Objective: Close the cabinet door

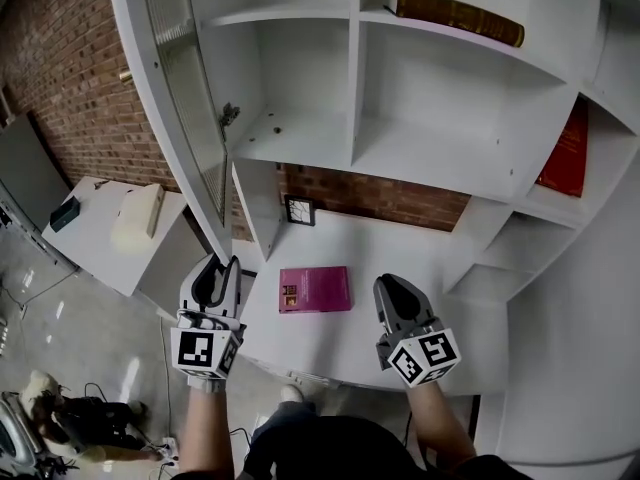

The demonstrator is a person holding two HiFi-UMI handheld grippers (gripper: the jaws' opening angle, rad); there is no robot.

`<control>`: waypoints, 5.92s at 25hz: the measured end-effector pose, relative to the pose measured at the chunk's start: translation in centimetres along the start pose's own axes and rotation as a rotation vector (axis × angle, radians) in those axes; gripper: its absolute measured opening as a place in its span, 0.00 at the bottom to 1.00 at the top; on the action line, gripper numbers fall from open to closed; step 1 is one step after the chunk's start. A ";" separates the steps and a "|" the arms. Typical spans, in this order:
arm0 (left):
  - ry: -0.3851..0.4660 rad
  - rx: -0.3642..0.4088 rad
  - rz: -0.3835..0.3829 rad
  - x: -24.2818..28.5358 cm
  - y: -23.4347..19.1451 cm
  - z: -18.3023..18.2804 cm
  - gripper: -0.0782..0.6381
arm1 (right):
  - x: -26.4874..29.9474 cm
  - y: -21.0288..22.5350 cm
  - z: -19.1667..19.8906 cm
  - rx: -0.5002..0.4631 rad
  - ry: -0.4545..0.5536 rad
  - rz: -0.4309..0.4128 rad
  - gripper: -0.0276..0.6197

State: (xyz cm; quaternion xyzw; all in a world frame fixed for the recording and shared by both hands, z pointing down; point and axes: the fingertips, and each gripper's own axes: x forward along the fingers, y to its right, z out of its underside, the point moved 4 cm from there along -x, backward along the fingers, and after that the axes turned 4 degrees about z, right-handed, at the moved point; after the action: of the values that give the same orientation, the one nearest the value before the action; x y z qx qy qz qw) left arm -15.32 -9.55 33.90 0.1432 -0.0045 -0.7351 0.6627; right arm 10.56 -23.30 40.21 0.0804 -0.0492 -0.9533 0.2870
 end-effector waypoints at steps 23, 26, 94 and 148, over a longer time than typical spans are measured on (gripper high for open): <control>0.022 0.077 0.076 7.0 6.7 0.1 0.30 | -2.5 4.6 -0.9 -0.025 0.011 0.139 0.12; 0.021 0.071 0.092 8.3 7.6 0.2 0.30 | -2.9 5.5 -1.0 -0.024 0.010 0.164 0.12; 0.119 0.029 0.246 25.8 8.4 3.3 0.12 | 0.6 13.7 -0.9 -0.047 -0.008 0.417 0.12; -0.328 -0.146 0.213 -0.4 8.3 13.8 0.12 | 0.0 -2.5 8.2 -0.038 -0.239 -0.028 0.12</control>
State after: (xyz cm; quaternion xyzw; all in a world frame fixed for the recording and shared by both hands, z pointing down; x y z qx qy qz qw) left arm -10.20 -12.68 48.88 -0.0281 -0.0741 -0.6727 0.7357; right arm 7.71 -20.88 47.93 -0.0384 -0.0636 -0.9607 0.2675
